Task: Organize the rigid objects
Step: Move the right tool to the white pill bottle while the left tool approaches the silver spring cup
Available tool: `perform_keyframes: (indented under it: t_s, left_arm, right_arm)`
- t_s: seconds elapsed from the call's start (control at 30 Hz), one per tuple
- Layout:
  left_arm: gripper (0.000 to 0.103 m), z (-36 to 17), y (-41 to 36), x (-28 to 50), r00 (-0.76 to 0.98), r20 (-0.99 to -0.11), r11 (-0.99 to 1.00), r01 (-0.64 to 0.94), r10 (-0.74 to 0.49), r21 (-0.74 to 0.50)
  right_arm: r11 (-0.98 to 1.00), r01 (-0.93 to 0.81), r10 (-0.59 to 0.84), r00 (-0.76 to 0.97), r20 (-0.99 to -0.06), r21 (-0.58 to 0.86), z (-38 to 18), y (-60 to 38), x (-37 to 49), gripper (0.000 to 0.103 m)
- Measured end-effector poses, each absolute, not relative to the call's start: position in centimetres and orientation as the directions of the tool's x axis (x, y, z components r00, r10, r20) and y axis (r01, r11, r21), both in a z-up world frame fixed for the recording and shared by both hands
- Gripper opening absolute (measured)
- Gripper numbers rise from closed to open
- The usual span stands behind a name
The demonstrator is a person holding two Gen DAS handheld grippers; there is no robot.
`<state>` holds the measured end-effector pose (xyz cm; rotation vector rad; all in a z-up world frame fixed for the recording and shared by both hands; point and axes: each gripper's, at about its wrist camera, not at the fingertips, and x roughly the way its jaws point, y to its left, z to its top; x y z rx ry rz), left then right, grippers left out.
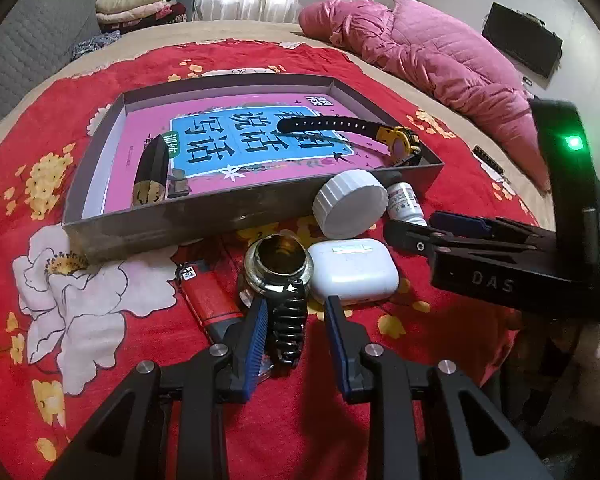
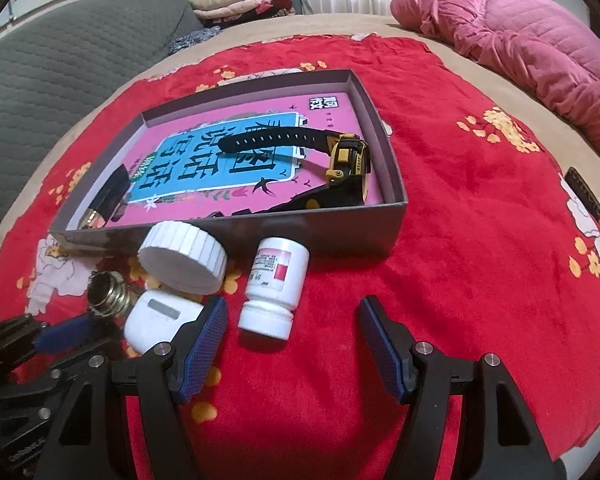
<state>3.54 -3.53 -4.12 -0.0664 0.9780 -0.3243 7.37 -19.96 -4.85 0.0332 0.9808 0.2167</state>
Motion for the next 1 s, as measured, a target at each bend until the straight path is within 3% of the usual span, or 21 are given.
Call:
perform_keyframes:
  t_s: [0.27, 0.8, 1.0]
  left_arm:
    - [0.029, -4.3, -3.3, 3.8, 0.513, -0.803, 0.950, 0.235, -0.303, -0.207]
    - [0.027, -4.5, -3.6, 4.0, 0.516, -0.809, 0.955, 0.232, -0.281, -0.184]
    - [0.026, -4.6, -3.6, 4.0, 0.517, -0.810, 0.956, 0.233, -0.278, -0.179]
  right_arm:
    - [0.979, -0.172, 0.192, 0.561, -0.805, 0.113, -5.1, -20.0, 8.1, 0.069]
    - [0.977, -0.198, 0.184, 0.571, -0.800, 0.084, -5.5, -20.5, 8.5, 0.045]
    - [0.974, -0.212, 0.190, 0.563, -0.804, 0.081, -5.6, -20.4, 8.4, 0.040]
